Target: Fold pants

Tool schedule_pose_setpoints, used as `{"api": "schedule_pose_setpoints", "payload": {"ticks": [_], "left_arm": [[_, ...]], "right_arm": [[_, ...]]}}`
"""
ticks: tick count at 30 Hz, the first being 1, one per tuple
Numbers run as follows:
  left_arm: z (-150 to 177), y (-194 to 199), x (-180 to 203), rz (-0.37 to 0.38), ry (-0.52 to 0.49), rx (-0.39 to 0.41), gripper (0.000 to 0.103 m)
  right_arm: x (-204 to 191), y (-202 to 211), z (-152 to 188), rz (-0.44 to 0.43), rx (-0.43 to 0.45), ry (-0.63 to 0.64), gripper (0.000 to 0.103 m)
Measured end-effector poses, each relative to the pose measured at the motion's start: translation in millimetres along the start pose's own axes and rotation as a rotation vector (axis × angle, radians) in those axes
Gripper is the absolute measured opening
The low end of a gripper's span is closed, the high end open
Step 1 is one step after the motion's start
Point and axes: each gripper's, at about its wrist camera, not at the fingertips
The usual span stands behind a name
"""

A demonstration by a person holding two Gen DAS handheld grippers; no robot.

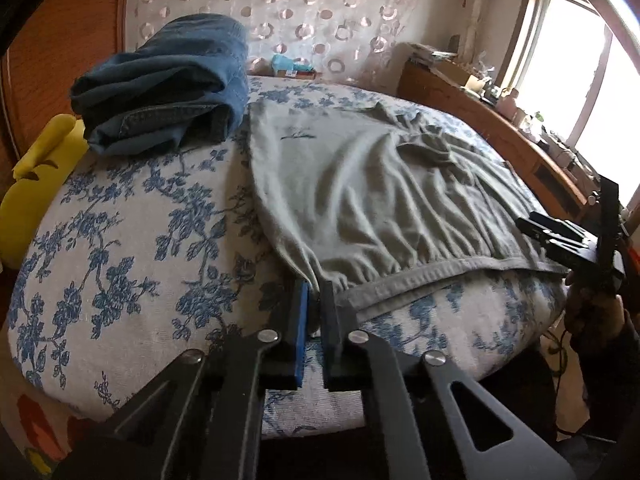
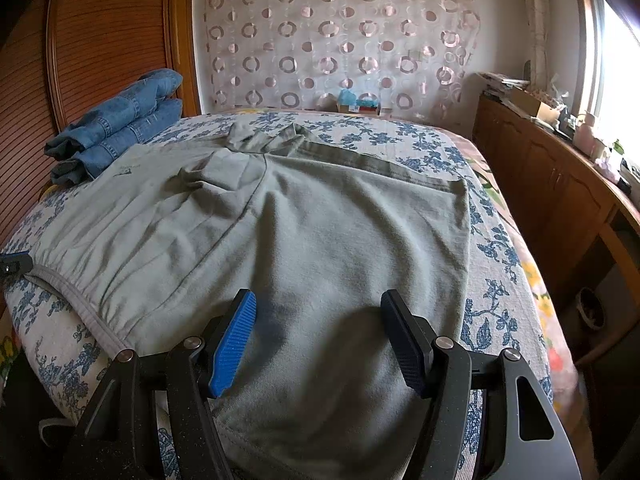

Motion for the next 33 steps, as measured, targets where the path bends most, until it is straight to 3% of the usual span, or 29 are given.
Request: {"api": "schedule_pose_setpoints", "payload": {"ticks": [20,26,31,33], "left_arm": [[-60.7,-11.5,89.3,0.174,-0.161,0.014,0.005],[-60.6,-30.6,101.6,0.165,-0.183,-0.032,0.005],[-54.2,-25.2,103.0,0.128,-0.19,-0.026,0.006],[-53.4,-19.0,100.7,0.115,-0.19,-0.021,0.025]], "right_arm": [[-0.3,-2.5,-1.4,-0.003,-0.001,0.007,0.067],[-1.1,-4.1,-1.5,0.0,0.002,0.008,0.067],[-2.1,-5.2,-1.2,0.002,0.005,0.008,0.067],[-1.9,-5.3,-0.8,0.003,0.006,0.009,0.067]]}}
Point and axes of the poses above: each gripper's, at about its wrist camera, not at the fingertips, and y roughly against the way its jaws point, x to its right, z to its underside, and after that the axes turned 15 degrees about z, right-handed
